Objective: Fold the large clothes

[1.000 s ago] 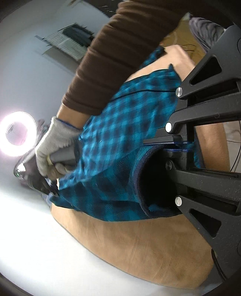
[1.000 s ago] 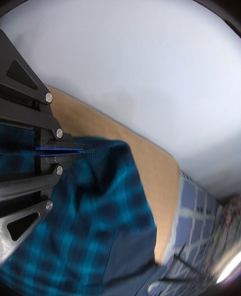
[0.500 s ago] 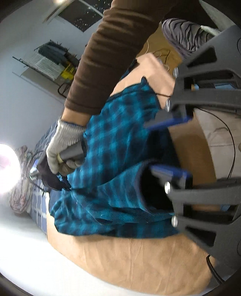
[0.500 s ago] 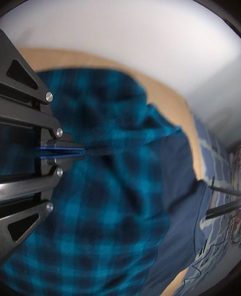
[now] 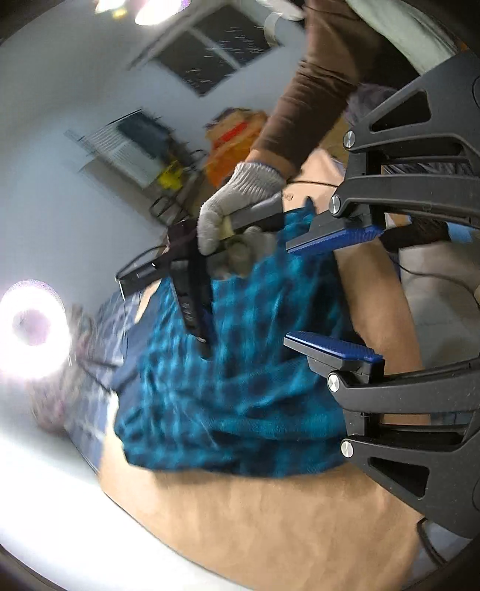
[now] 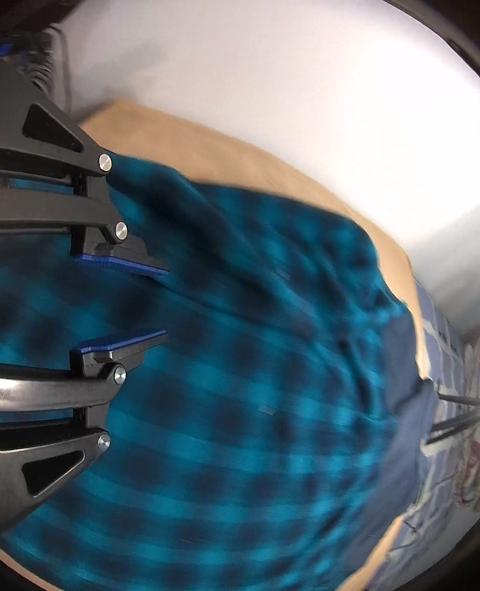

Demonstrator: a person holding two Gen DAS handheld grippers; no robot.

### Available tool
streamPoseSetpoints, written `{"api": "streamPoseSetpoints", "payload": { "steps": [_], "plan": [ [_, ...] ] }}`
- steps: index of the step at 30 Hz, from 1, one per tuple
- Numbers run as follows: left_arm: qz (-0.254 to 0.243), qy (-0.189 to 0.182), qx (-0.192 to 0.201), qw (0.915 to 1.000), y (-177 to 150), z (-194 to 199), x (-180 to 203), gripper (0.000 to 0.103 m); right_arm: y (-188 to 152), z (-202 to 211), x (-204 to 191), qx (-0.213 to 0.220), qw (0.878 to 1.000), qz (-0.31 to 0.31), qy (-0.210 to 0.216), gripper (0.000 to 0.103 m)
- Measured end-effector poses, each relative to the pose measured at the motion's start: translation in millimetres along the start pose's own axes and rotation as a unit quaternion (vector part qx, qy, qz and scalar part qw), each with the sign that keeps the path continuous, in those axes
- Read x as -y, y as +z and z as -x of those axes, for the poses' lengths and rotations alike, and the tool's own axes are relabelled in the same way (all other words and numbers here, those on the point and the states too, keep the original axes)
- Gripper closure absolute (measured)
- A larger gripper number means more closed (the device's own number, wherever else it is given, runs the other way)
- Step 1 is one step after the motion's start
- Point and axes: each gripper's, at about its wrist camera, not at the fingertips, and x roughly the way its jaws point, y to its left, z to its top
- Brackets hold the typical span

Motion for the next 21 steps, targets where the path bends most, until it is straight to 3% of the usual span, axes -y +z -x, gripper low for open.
{"api": "streamPoseSetpoints", "payload": {
  "steps": [3,6,9,11,15,18,19,20,21],
  "plan": [
    [0.002,0.024,0.003,0.9997,-0.5,-2.9,-3.4,0.061,-33.8,6.6,-7.6,-0.007,1.0,-0.003,0.008,0.07],
    [0.065,0.064,-0.002,0.9958,-0.7,-7.9,-37.1,0.061,-68.6,11.6,-22.6,-0.015,1.0,0.004,0.025,0.07],
    [0.132,0.086,-0.028,0.9871,-8.8,-21.7,-75.6,0.069,-93.6,11.4,-39.7,-0.024,0.999,0.019,0.032,0.07],
    [0.165,0.089,-0.048,0.9811,-17.8,-32.9,-93.3,0.076,-108.8,6.8,-51.2,-0.037,0.998,0.03,0.039,0.07],
    [0.215,0.069,-0.098,0.9692,-39.3,-61.6,-113.4,0.076,-123.6,-7.1,-56.8,-0.052,0.998,0.029,0.021,0.07],
    [0.202,0.067,-0.119,0.9698,-48.7,-74.8,-109.0,0.076,-128.3,-14.7,-55.2,-0.059,0.998,0.017,0.029,0.071],
    [0.191,0.072,-0.125,0.9709,-50.4,-79.5,-105.9,0.078,-129.7,-15.7,-56.4,-0.059,0.998,0.016,0.03,0.072],
    [0.187,0.074,-0.129,0.9711,-51.7,-82.1,-103.9,0.093,-126.8,-20.2,-57.0,-0.059,0.998,0.017,0.031,0.077],
    [0.184,0.073,-0.135,0.9708,-53.1,-85.3,-101.8,0.1,-127.9,-22.6,-60.0,-0.06,0.997,0.022,0.031,0.082]
  ]
}}
